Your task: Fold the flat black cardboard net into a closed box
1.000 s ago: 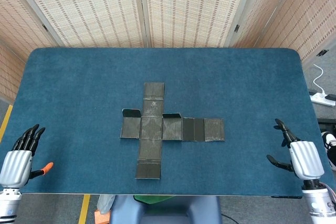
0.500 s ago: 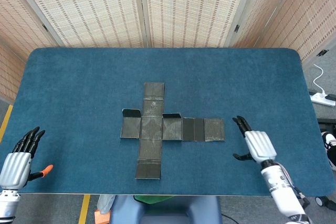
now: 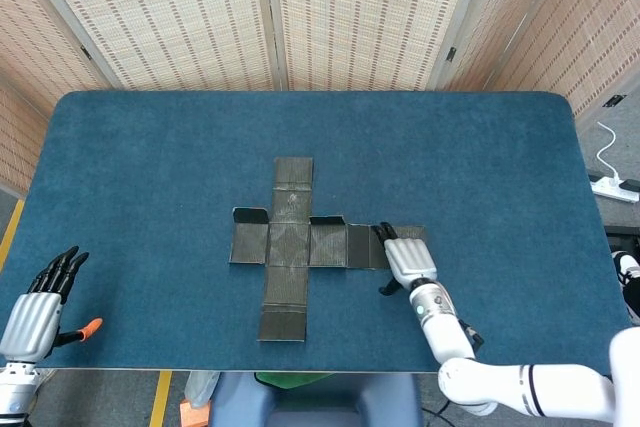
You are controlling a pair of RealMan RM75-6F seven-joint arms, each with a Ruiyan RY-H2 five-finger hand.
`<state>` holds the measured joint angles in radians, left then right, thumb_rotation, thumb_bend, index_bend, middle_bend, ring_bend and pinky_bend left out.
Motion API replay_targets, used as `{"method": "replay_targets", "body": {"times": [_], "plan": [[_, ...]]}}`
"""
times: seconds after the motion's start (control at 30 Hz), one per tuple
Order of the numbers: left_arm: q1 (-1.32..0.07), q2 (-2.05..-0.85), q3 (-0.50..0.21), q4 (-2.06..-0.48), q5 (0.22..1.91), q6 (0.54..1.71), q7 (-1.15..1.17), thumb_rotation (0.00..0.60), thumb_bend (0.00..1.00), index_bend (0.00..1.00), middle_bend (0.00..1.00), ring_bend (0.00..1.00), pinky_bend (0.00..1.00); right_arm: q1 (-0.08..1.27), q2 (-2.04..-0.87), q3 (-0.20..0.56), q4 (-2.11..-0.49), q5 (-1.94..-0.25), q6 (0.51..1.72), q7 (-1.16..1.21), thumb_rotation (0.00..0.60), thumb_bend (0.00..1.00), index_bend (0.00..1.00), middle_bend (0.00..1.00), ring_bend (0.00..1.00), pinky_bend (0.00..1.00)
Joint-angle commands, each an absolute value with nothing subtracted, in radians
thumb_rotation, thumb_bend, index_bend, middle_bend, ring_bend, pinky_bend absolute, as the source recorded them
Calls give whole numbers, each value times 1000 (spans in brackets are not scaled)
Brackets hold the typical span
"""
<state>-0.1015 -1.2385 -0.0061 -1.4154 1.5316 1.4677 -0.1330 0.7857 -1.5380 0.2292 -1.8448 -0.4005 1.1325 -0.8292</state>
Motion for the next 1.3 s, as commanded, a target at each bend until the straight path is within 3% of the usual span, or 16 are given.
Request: {"method": "replay_targets", "body": {"times": [0.03, 0.6, 1.3], "plan": [[-105, -1242, -6, -1406, 1531, 1462, -140, 600, 191, 23, 0, 0, 162, 849, -1601, 256, -1788, -328, 1174, -886, 600, 87, 0, 0, 719, 949], [-109, -1242, -2, -1378, 1518, 1433, -179, 600, 192, 20, 0, 0, 160, 1011, -1760, 319, -1544, -118, 1190, -1018, 600, 105, 0, 0, 719, 949], [-106, -1239, 5, -1369, 1504, 1408, -168, 600, 192, 0, 0, 0, 148, 1096, -1819, 357, -1446, 11, 1174, -1147, 600, 126, 0, 0, 719, 949]]}}
